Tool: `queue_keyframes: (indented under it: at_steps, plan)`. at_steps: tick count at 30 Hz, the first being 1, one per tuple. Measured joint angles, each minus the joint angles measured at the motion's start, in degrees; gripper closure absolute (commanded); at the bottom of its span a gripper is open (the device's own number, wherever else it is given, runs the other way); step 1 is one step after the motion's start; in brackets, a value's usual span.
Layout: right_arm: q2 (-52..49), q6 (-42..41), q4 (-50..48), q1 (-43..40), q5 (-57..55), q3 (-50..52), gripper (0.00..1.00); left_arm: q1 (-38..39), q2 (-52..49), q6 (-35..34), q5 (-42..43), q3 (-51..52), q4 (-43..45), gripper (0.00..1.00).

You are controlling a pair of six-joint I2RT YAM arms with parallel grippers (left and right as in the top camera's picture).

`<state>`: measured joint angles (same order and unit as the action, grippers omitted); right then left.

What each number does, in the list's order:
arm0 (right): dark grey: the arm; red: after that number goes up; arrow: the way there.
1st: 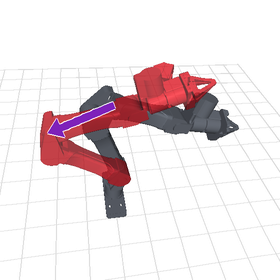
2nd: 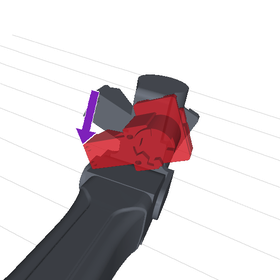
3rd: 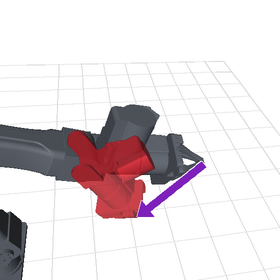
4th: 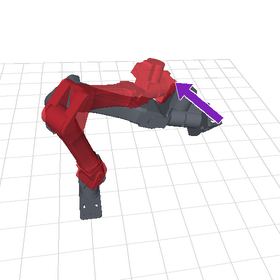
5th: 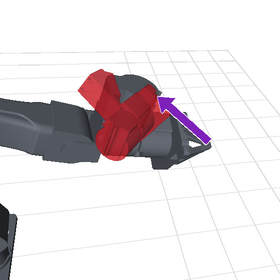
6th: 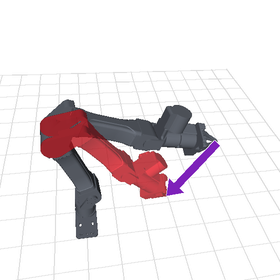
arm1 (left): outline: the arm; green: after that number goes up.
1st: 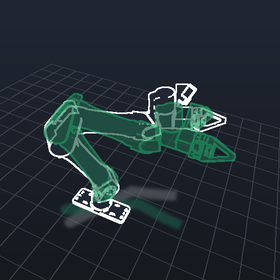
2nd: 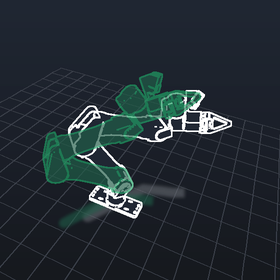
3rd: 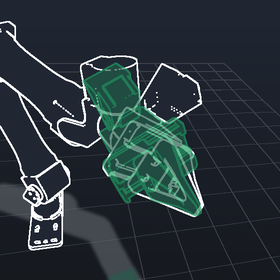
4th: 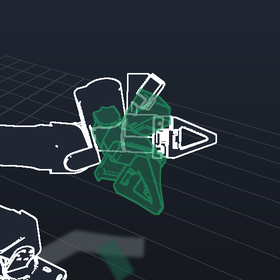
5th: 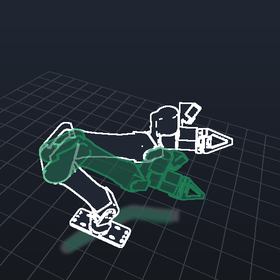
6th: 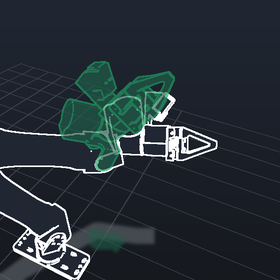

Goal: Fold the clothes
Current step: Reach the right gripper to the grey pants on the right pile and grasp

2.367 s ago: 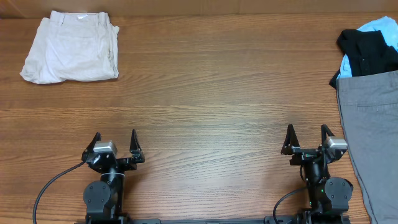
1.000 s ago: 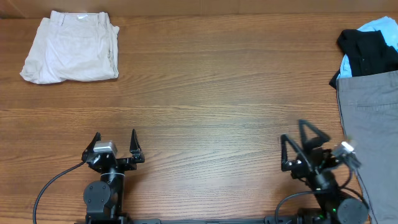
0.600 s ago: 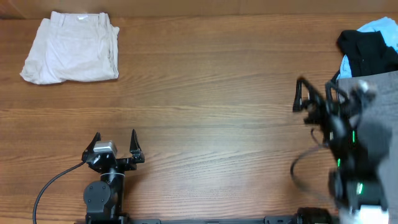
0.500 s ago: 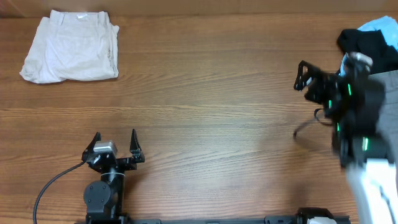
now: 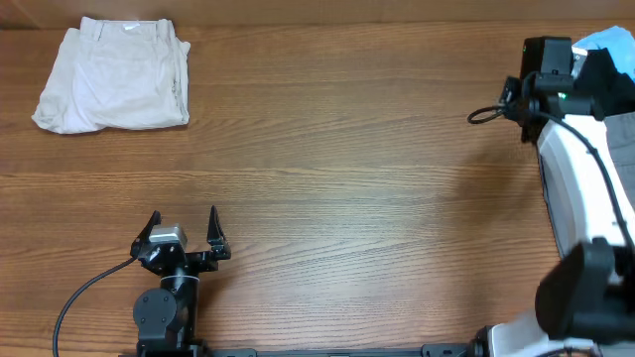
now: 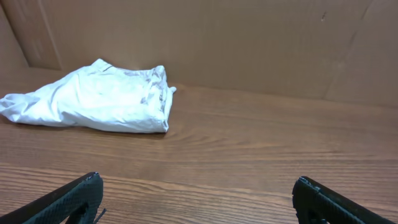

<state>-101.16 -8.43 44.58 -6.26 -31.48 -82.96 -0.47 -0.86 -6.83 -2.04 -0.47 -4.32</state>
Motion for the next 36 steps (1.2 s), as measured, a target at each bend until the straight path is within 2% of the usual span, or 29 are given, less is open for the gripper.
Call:
queue_keyframes:
  at_steps: [2,7,14,24,27,34,36]
  plan:
    - [-4.7,0.7,0.1,-1.8,-0.7,0.0,0.0,0.0,0.0,0.0,0.0,0.0,0.0,0.0]
    - [-9.1,1.2,0.0,-4.1,-1.3,0.0,0.0,0.0,0.0,0.0,0.0,0.0,0.0,0.0]
    - [-14.3,3.4,-3.4,-6.9,0.0,0.0,0.06,0.0,0.0,0.0,0.0,0.0,0.0,0.0]
    - [-18.7,8.7,-6.8,-6.9,-0.6,0.0,0.2,0.0,0.0,0.0,0.0,0.0,0.0,0.0]
    - [-19.1,9.6,-7.0,-6.9,-0.9,0.0,0.2,0.0,0.0,0.0,0.0,0.0,0.0,0.0]
    - [-19.9,10.3,-7.5,-6.9,-1.9,0.0,0.28,0.0,0.0,0.0,0.0,0.0,0.0,0.0]
    - [-20.7,10.4,-7.7,-7.0,-2.0,0.0,0.39,0.0,0.0,0.0,0.0,0.0,0.0,0.0]
